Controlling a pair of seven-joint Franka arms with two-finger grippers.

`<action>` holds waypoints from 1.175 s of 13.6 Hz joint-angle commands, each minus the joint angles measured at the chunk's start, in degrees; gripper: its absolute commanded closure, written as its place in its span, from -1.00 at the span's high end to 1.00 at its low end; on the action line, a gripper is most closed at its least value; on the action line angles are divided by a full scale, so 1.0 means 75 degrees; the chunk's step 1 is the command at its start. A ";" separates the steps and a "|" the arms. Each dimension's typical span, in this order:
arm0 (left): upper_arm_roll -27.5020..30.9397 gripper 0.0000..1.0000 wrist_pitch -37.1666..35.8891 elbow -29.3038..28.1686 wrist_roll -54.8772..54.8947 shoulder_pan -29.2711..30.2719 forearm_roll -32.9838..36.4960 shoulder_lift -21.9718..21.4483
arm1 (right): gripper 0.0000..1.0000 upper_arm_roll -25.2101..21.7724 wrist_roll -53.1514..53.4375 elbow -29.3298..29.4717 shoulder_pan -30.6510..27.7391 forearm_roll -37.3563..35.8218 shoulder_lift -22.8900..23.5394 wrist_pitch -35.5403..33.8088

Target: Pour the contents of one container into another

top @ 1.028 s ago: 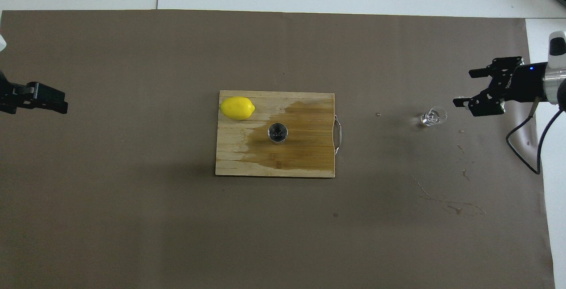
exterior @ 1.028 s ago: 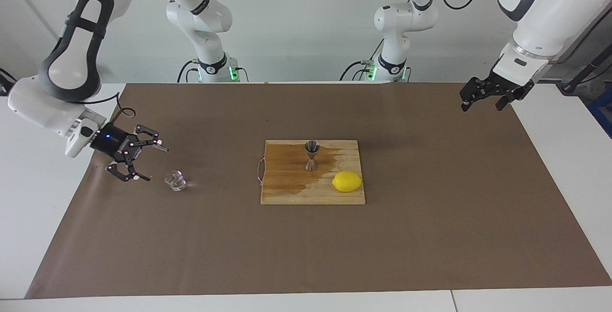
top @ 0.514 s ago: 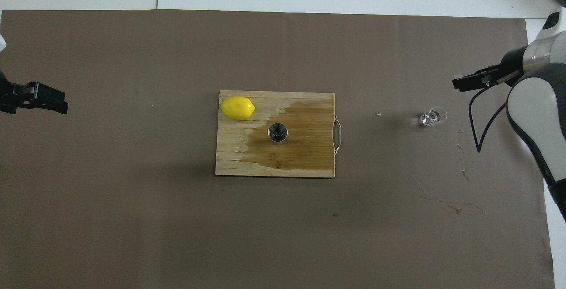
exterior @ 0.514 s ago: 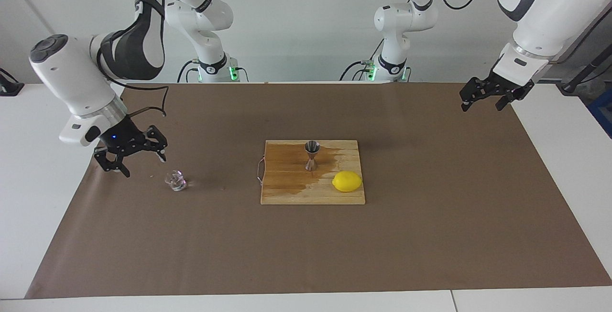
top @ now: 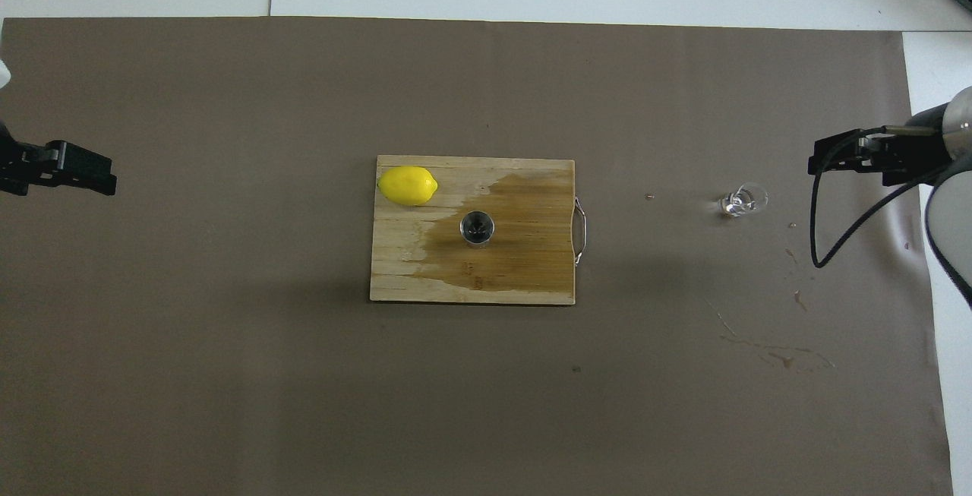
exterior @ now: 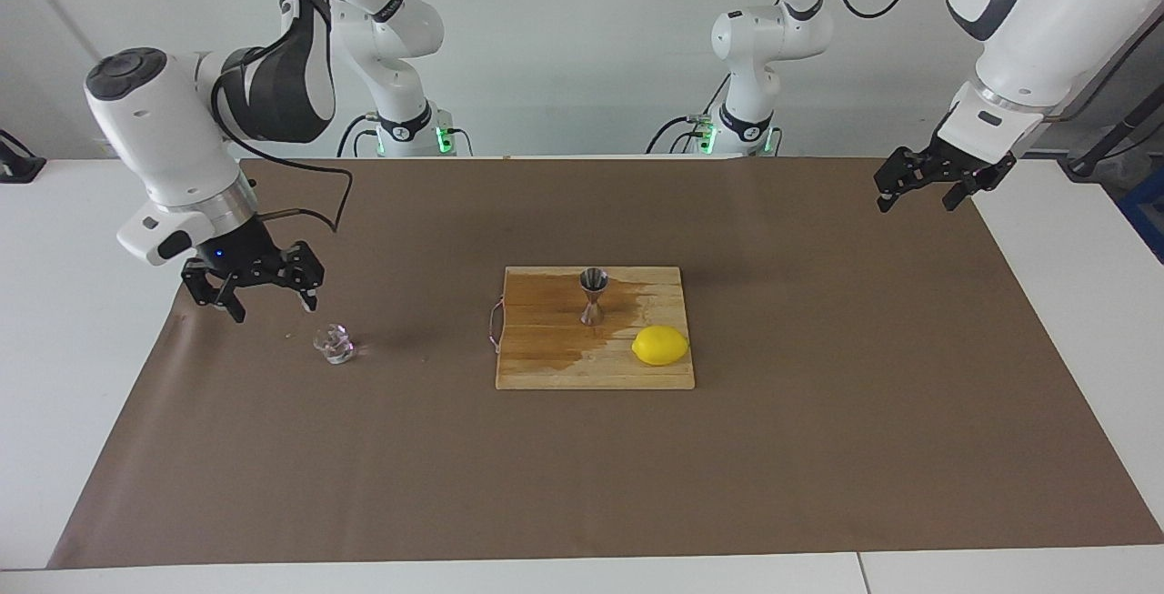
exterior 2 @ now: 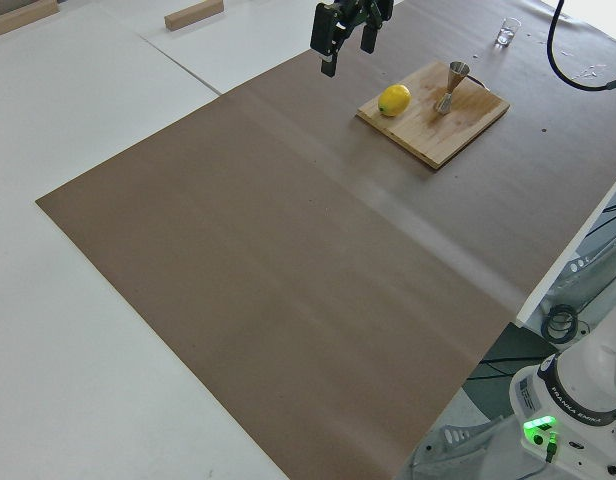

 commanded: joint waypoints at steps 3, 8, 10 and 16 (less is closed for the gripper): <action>-0.0047 1.00 -0.0063 -0.0186 -0.0038 0.0058 0.0035 -0.0197 | 1.00 0.0009 -0.0381 -0.0089 -0.0322 -0.0191 -0.0940 -0.1108; -0.0047 1.00 -0.0063 -0.0186 -0.0038 0.0046 0.0035 -0.0197 | 1.00 0.0067 -0.0404 -0.0055 -0.0228 -0.0214 -0.0942 -0.1143; -0.0047 1.00 -0.0063 -0.0186 -0.0038 0.0058 0.0035 -0.0197 | 1.00 0.0091 -0.0544 0.0073 -0.0228 -0.0284 -0.0837 -0.1143; -0.0047 1.00 -0.0063 -0.0186 -0.0038 0.0058 0.0035 -0.0197 | 1.00 0.0126 -0.0688 0.1769 -0.0029 -0.0638 -0.0042 -0.2266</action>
